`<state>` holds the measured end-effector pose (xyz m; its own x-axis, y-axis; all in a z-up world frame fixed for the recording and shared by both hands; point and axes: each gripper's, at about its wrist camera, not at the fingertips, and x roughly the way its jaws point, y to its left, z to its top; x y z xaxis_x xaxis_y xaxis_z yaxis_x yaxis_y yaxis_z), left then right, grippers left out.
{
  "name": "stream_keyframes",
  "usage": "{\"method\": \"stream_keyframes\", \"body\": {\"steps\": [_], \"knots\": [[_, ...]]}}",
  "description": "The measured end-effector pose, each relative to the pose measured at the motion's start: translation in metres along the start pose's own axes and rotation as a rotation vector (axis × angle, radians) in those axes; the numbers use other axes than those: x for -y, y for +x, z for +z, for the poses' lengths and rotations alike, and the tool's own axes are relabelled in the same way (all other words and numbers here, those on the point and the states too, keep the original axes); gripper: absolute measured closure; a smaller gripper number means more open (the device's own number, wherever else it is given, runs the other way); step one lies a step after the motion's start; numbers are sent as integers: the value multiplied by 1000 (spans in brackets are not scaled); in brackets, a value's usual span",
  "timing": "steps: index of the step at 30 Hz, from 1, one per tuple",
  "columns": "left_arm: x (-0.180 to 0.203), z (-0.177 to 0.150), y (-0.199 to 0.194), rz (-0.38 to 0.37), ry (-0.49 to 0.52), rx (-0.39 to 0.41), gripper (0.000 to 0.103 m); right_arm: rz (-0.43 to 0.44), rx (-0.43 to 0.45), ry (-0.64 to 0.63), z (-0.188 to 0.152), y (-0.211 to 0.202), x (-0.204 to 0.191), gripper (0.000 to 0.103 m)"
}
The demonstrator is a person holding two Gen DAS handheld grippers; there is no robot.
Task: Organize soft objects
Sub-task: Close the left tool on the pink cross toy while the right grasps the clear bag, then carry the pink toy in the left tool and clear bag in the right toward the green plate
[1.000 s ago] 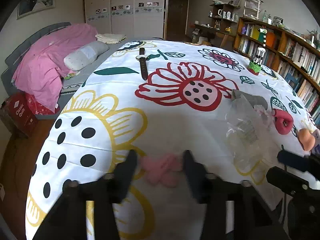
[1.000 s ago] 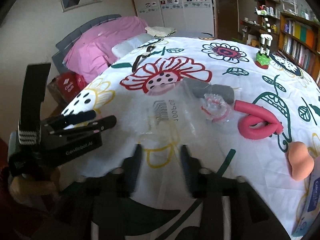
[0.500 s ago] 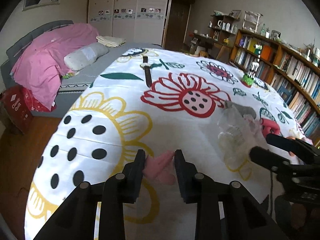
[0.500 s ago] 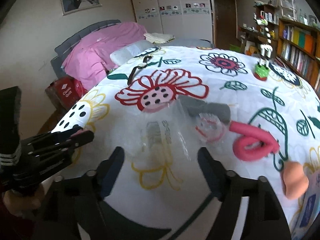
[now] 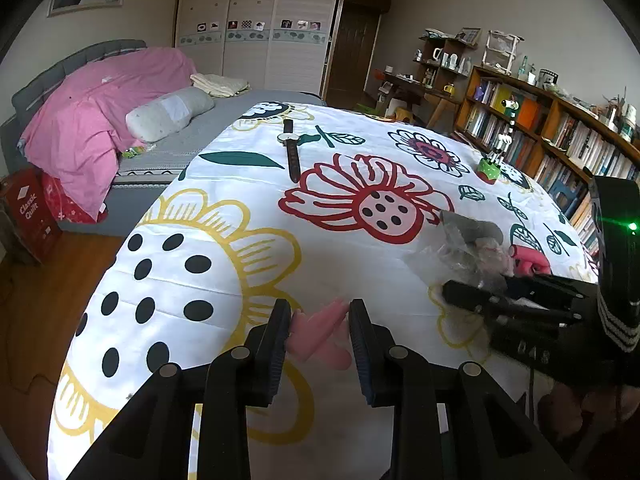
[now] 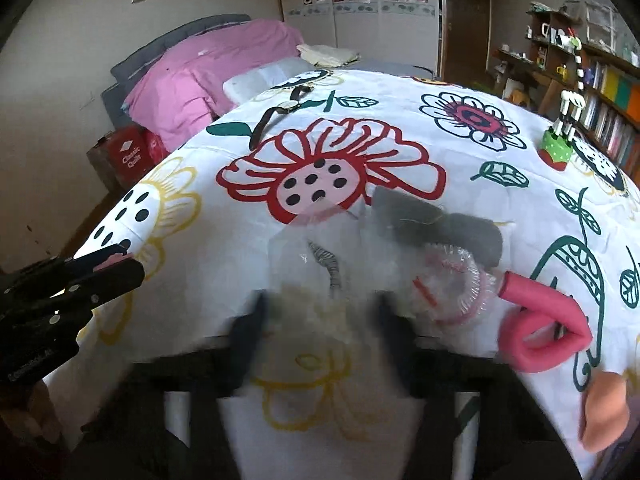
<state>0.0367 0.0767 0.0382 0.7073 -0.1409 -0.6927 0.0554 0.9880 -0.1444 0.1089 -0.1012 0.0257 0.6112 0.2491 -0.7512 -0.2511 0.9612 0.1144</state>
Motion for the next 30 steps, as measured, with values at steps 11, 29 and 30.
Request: {"method": "stream_keyframes", "body": {"steps": [11, 29, 30], "knots": [[13, 4, -6, -22, 18, 17, 71, 56, 75, 92, -6, -36, 17, 88], [42, 3, -18, -69, 62, 34, 71, 83, 139, 142, -42, -100, 31, 90], [44, 3, -18, -73, 65, 33, 71, 83, 139, 142, -44, -102, 31, 90]]}}
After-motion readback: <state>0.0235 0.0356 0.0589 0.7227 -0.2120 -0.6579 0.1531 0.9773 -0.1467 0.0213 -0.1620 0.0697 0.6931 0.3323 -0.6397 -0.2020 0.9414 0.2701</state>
